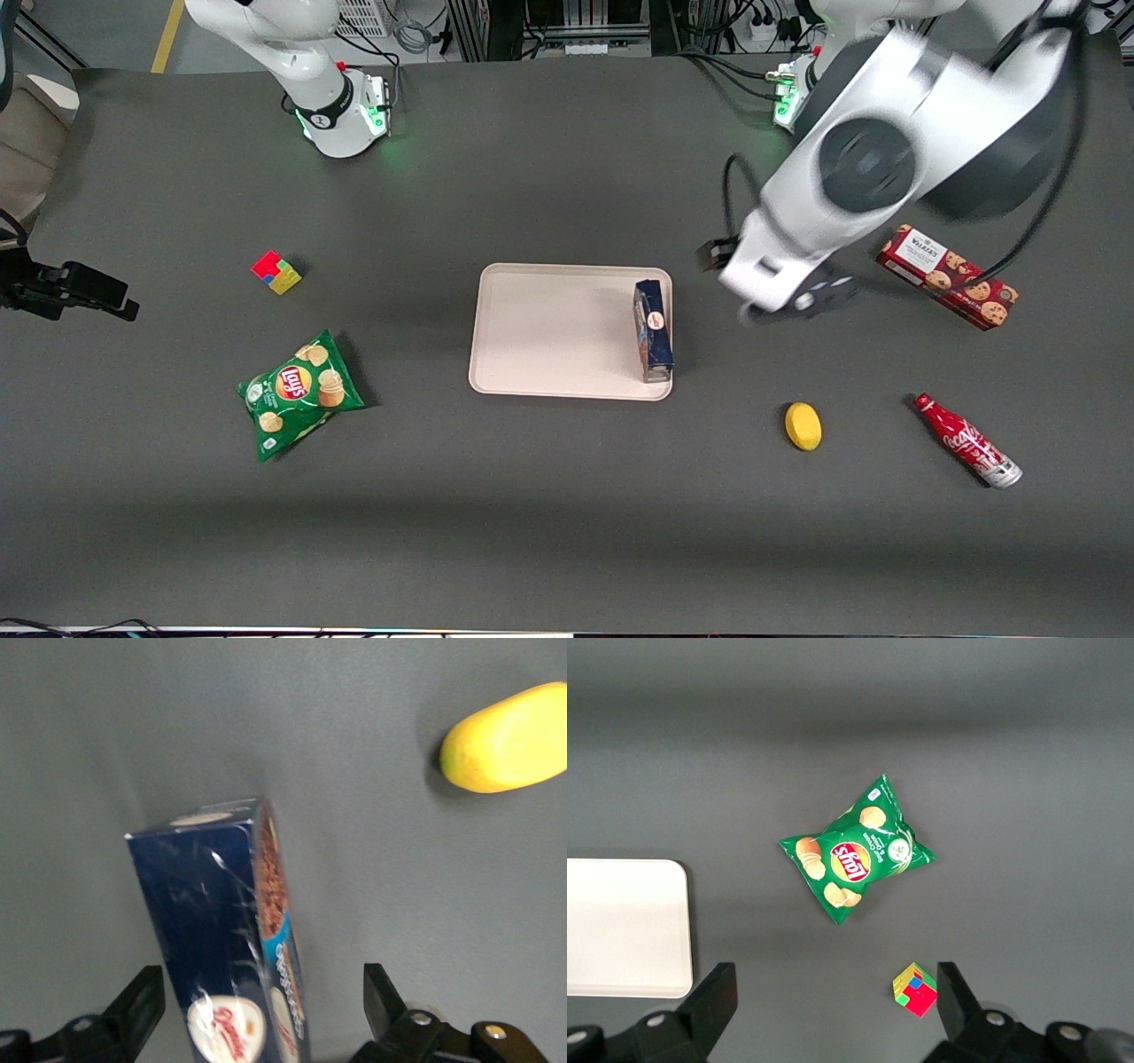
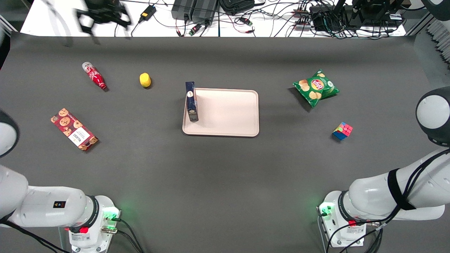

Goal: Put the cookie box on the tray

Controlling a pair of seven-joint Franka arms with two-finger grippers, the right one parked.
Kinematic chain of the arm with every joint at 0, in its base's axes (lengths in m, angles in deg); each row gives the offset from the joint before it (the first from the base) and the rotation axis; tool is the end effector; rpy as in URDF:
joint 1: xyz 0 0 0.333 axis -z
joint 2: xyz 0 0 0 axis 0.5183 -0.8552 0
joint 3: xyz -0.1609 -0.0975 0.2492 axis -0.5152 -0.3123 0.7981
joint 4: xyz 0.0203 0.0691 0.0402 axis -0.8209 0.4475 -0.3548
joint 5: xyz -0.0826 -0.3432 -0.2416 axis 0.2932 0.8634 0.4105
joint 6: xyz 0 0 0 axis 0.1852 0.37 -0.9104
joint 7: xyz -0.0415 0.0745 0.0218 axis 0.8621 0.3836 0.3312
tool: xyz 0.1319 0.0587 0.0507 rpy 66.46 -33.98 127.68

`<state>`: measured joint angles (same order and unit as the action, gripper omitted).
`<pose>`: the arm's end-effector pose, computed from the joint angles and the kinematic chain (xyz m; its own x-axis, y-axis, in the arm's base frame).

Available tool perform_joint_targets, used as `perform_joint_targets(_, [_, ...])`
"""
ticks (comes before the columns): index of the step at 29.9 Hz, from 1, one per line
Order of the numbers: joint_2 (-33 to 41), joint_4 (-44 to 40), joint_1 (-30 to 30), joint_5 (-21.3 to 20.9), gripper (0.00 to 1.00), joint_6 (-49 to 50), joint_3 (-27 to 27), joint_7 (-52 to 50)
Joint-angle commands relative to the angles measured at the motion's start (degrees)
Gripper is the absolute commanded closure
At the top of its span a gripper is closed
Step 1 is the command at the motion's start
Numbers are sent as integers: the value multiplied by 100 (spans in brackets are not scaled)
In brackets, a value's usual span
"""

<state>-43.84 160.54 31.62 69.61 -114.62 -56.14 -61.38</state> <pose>0.5456 -0.1881 0.6045 0.9232 0.3440 -0.1713 0.3294 -0.9379 -0.1088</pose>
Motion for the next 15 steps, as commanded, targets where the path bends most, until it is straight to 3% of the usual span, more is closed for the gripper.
perform_joint_targets(1, [836,313,21,46,0,492,923,1433])
perform_joint_targets(9, [2119,1708,13,-270,0,82,1847,3253])
perform_joint_targets(15, [2990,3291,-14,-289,0,-1175,1989,3413])
